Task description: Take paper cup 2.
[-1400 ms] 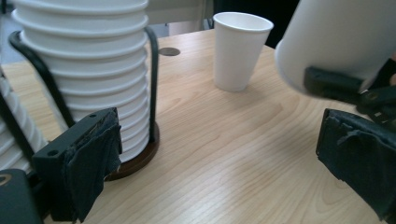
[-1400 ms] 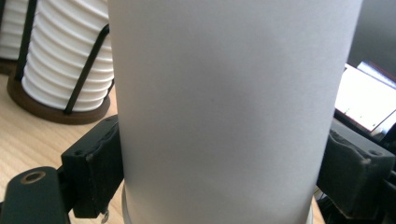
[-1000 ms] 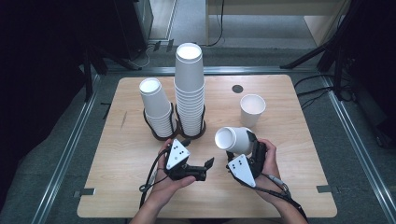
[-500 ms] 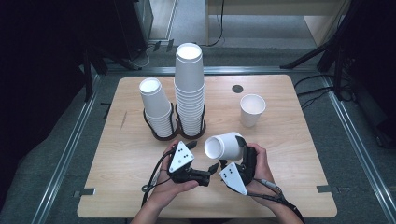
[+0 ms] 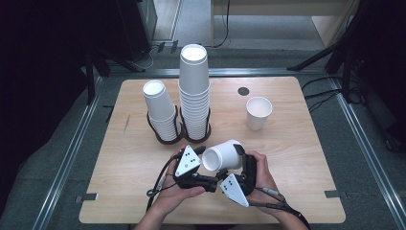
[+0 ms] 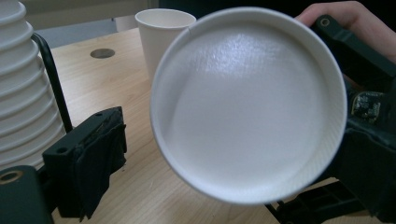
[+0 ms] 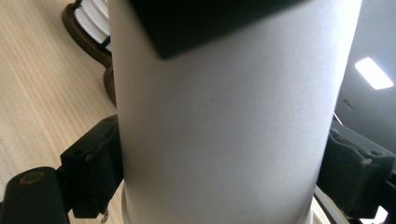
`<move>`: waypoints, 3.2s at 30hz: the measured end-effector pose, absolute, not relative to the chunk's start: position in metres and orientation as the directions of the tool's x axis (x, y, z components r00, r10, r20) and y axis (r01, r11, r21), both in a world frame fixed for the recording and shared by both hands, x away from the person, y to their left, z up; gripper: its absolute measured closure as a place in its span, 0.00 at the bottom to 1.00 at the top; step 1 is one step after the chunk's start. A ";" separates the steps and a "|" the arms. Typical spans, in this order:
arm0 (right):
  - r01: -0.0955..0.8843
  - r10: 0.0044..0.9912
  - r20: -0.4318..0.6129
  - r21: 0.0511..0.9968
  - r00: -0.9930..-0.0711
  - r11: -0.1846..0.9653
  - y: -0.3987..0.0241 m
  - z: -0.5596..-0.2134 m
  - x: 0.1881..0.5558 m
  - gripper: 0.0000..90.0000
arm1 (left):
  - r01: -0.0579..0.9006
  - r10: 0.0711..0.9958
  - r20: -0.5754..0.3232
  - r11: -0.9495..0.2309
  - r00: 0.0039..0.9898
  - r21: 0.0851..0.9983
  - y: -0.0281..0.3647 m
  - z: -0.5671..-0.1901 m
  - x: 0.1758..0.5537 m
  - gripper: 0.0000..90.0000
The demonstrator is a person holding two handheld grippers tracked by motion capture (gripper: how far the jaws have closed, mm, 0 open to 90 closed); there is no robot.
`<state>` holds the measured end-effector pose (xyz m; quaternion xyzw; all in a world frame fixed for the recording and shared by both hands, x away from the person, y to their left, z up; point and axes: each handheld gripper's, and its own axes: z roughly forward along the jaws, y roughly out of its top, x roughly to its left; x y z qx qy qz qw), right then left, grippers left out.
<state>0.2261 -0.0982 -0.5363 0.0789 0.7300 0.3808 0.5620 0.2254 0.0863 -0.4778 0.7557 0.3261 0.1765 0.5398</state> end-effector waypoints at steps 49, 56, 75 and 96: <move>-0.347 0.473 -0.798 0.593 -0.372 0.727 -0.095 -0.539 0.222 0.02 | 0.320 0.688 -0.105 -0.192 0.718 0.928 0.092 -0.476 0.227 0.25; -0.348 0.483 -0.785 0.610 -0.387 0.712 -0.097 -0.535 0.221 0.00 | 0.295 0.717 -0.078 -0.184 0.692 0.937 0.096 -0.481 0.230 0.25; -0.254 0.620 -0.639 0.761 -0.455 0.598 -0.116 -0.511 0.208 0.00 | 0.270 0.763 -0.132 -0.058 0.633 0.961 0.105 -0.486 0.234 0.25; 0.021 0.844 -0.126 0.987 -0.522 0.160 -0.128 -0.493 0.207 0.00 | 0.217 0.762 -0.201 0.082 0.615 0.973 0.112 -0.488 0.235 0.25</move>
